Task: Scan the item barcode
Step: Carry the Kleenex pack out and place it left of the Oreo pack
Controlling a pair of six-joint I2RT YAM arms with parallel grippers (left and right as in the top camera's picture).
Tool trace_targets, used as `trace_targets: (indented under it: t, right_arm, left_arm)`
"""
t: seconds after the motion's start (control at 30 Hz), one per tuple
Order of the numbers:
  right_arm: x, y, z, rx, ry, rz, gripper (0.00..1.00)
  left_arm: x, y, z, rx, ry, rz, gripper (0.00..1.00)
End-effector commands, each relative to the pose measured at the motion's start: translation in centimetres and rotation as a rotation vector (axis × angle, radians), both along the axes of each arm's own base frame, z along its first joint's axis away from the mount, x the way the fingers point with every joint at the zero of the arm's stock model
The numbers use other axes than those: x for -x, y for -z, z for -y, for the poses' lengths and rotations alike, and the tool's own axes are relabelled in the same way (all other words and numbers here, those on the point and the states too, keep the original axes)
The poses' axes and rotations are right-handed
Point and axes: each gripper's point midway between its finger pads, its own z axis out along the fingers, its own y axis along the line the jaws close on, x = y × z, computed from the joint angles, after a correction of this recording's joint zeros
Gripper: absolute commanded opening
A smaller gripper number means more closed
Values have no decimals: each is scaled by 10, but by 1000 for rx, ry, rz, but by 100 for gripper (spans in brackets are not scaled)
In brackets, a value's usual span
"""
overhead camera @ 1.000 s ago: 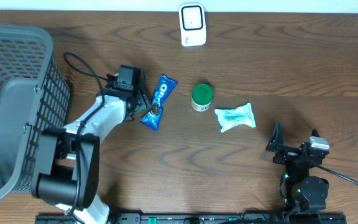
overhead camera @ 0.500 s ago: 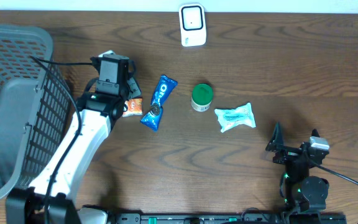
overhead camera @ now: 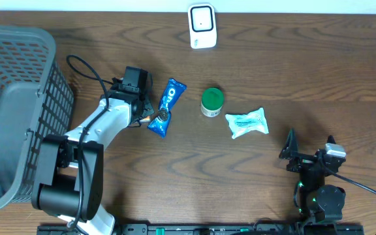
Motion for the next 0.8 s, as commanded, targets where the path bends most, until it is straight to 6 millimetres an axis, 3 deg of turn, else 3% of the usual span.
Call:
trace_targets:
  t: [0.0, 0.03, 0.07, 0.17, 0.23, 0.27, 0.4, 0.53, 0.67, 0.77]
  right_arm:
    - [1, 0, 4, 15, 20, -1, 99]
    - [1, 0, 4, 15, 19, -1, 99]
    - [1, 0, 4, 15, 20, -1, 99]
    - [1, 0, 4, 15, 19, -1, 99]
    - [1, 0, 4, 15, 20, -1, 99]
    - [1, 0, 4, 15, 19, -1, 99]
    - [1, 0, 4, 15, 20, -1, 99]
    - [1, 0, 4, 15, 20, -1, 99]
    - [1, 0, 4, 15, 20, -1, 99]
    - [1, 0, 4, 15, 20, -1, 99]
  left_arm:
    - [-10, -45, 1, 19, -18, 83, 29]
    - [-16, -71, 1, 20, -12, 136, 48]
    - [-22, -97, 2, 24, 1, 191, 59]
    - [-33, -203, 5, 46, 48, 429, 89]
    - [-30, -285, -5, 37, 21, 637, 93]
    - [-25, -315, -12, 25, -8, 723, 96]
    - [5, -415, -56, -90, -177, 1045, 98]
    - [42, -467, -86, -333, -181, 1174, 98]
    - [67, -474, -94, -507, -72, 1128, 98]
    - [86, -487, -99, -533, -68, 1165, 98]
